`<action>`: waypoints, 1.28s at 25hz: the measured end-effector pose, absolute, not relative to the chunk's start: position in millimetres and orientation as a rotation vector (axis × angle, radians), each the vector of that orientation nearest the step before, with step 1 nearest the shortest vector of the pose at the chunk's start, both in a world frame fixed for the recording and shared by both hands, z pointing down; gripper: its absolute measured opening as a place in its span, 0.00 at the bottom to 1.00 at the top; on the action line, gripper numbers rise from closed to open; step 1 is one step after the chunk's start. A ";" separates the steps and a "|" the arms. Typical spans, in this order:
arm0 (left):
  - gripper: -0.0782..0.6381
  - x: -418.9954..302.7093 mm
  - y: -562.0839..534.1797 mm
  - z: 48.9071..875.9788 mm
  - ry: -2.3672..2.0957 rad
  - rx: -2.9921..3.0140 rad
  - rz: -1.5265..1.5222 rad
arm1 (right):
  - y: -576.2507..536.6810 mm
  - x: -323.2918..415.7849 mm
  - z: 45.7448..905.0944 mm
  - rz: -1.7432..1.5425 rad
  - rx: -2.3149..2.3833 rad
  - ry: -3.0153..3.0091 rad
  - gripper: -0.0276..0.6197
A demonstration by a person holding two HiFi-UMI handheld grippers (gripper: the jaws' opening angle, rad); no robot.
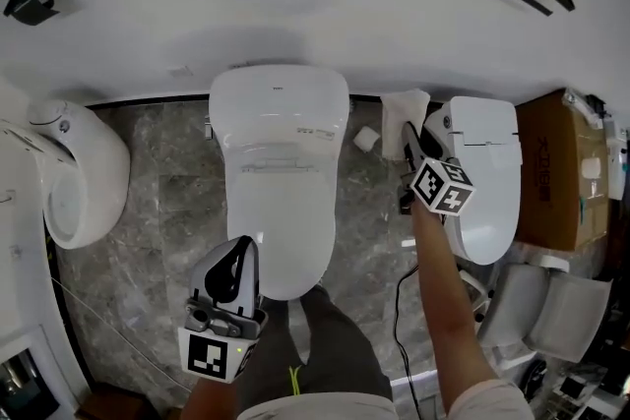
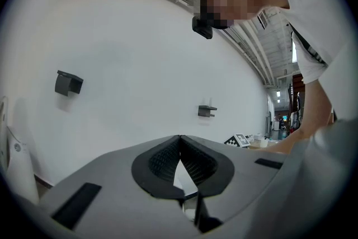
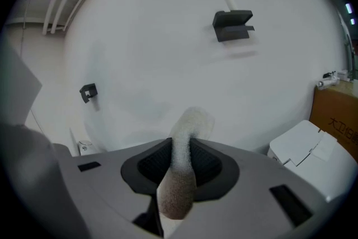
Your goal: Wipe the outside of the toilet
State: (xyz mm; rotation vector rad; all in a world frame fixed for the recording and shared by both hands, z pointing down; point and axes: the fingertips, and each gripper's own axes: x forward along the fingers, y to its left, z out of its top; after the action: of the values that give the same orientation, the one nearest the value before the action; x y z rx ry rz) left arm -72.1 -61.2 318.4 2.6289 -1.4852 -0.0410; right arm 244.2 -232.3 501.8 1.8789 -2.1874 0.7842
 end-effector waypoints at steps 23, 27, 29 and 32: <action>0.13 -119.3 3.9 139.7 -1.574 2.741 -0.181 | -110.7 153.0 146.2 0.368 1.802 -2.743 0.22; 0.13 -126.9 7.2 115.8 -1.614 2.781 -0.197 | -82.3 151.0 97.7 0.250 1.800 -2.811 0.22; 0.13 -129.1 9.5 107.5 -1.626 2.787 -0.206 | -67.4 151.0 78.1 0.192 1.799 -2.836 0.22; 0.13 -129.7 13.1 95.1 -1.629 2.803 -0.221 | -44.1 151.1 57.9 0.097 1.810 -2.842 0.22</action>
State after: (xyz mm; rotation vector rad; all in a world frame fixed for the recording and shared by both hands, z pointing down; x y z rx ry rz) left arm -129.7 13.1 95.1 2.8031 -1.6293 -0.2213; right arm 151.1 -44.1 57.9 1.8102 -2.8418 0.0971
